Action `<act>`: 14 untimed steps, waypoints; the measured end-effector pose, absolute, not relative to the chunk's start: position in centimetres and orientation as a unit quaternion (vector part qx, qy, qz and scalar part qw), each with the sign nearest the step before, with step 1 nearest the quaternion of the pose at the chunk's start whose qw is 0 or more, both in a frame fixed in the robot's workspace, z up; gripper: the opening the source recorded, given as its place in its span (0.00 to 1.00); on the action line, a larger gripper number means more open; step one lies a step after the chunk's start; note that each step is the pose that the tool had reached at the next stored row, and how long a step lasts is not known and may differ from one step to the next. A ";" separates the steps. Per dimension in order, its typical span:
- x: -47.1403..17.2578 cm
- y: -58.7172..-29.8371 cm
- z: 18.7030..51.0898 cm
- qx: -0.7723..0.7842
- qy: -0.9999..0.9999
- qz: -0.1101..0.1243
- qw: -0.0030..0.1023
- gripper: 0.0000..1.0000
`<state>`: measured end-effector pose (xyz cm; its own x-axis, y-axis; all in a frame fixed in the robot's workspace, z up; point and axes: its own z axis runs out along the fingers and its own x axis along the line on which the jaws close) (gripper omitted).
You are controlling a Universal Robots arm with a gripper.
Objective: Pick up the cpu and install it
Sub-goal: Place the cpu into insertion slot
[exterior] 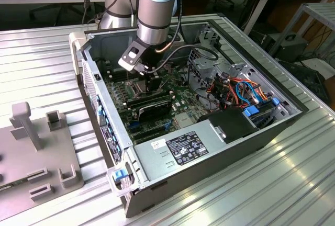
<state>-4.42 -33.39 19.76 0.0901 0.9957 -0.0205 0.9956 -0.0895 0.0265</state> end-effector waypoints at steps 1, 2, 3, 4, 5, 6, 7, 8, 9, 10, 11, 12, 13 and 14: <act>-4.4 -33.4 19.8 0.739 0.673 0.001 0.018 0.67; -4.4 -33.4 19.8 0.741 0.671 -0.001 0.019 0.67; -4.4 -33.4 19.8 0.743 0.669 -0.001 0.019 0.67; -4.4 -33.4 19.8 0.745 0.667 -0.002 0.020 0.67; -4.4 -33.4 19.8 0.746 0.666 -0.002 0.020 0.67; -4.4 -33.4 19.8 0.746 0.666 -0.002 0.020 0.67; -4.4 -33.4 19.8 0.746 0.666 -0.002 0.020 0.67; -4.4 -33.4 19.8 0.746 0.666 -0.002 0.020 0.67; -4.4 -33.4 19.8 0.746 0.666 -0.002 0.020 0.67; -4.4 -33.4 19.8 0.745 0.667 -0.002 0.020 0.67; -4.4 -33.4 19.8 0.744 0.668 -0.001 0.020 0.67; -4.4 -33.4 19.8 0.742 0.670 -0.001 0.019 0.67; -4.4 -33.4 19.8 0.740 0.672 -0.001 0.019 0.67; -4.4 -33.4 19.8 0.737 0.676 0.000 0.018 0.67</act>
<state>-4.40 -33.40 19.78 0.0870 0.9959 -0.0252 0.9959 -0.0863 0.0267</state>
